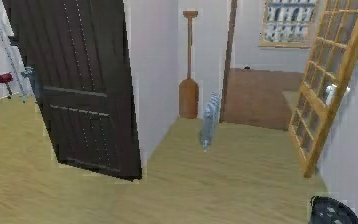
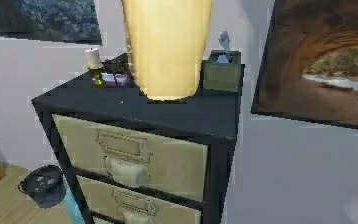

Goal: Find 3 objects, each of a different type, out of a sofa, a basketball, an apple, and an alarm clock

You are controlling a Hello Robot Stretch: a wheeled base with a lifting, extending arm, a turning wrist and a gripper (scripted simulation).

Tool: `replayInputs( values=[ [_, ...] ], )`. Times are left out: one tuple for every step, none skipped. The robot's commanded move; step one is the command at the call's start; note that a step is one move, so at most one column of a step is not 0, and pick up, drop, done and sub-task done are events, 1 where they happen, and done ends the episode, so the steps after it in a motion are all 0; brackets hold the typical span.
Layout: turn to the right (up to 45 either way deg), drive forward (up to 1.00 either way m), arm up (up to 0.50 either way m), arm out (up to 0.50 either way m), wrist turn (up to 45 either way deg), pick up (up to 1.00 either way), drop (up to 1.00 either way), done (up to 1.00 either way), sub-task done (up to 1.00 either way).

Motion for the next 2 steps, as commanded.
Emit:
replayInputs(
  values=[
    [18.0, 0.0, 0.0, 0.0, 0.0, 0.0, 0.0, 0.0, 0.0],
    [0.0, 1.0, 0.0, 0.0, 0.0, 0.0, 0.0, 0.0, 0.0]
  ],
)
